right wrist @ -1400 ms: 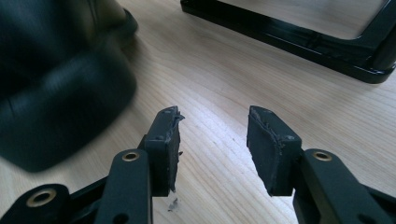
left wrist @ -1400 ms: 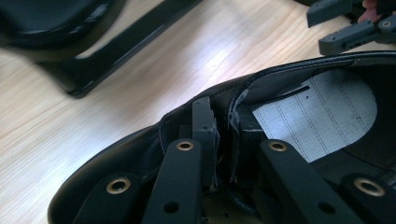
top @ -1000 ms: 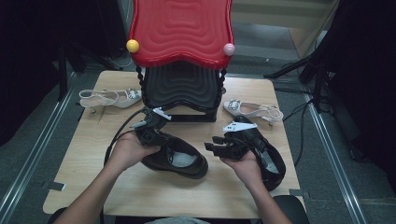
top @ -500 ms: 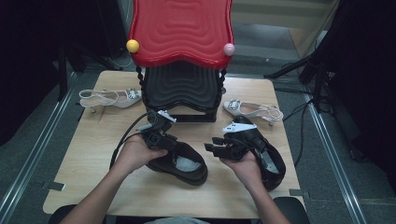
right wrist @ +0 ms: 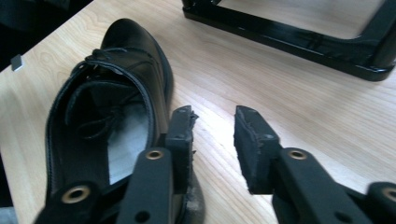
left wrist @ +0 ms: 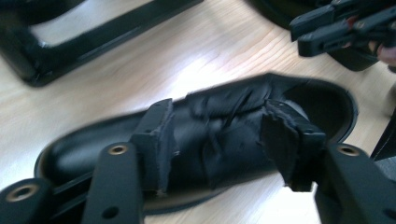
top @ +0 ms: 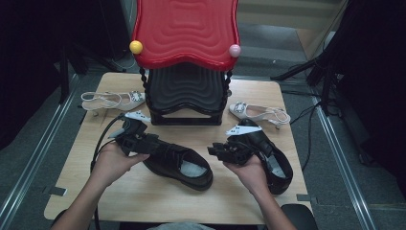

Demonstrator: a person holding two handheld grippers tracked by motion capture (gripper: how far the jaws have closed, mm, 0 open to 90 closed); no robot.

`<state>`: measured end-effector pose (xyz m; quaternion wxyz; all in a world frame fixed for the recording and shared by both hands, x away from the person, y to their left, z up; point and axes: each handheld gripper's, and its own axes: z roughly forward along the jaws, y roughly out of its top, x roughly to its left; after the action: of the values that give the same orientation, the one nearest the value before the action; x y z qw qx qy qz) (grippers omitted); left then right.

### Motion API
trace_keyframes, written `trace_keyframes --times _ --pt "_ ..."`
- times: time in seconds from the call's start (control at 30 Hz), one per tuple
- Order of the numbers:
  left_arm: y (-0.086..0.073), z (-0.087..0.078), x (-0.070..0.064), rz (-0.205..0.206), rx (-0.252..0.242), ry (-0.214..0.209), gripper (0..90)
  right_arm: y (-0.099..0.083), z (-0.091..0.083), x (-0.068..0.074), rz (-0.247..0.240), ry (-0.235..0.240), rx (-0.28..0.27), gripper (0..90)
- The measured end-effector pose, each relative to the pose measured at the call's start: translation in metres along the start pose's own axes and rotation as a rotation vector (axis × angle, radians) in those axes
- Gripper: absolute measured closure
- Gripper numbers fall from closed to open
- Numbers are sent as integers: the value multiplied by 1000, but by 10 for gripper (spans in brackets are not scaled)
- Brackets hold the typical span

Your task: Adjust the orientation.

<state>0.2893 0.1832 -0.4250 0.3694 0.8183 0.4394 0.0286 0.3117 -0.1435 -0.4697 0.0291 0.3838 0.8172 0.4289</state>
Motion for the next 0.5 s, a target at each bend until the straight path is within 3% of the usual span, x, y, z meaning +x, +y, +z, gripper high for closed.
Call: trace_keyframes --times 0.17,0.27,0.4,0.43,0.5 --pt "-28 -2 8 -10 -39 14 737 5 7 4 -17 19 25 847" --pt "-40 3 8 -5 -31 28 826 10 13 5 -39 30 44 898" --pt "-53 12 10 -26 -12 35 869 14 21 5 -57 43 63 900" --pt "-60 18 10 -50 -7 14 871 15 26 6 -71 46 79 900" --pt "-64 23 9 -45 2 33 871 15 32 5 -86 48 92 900"
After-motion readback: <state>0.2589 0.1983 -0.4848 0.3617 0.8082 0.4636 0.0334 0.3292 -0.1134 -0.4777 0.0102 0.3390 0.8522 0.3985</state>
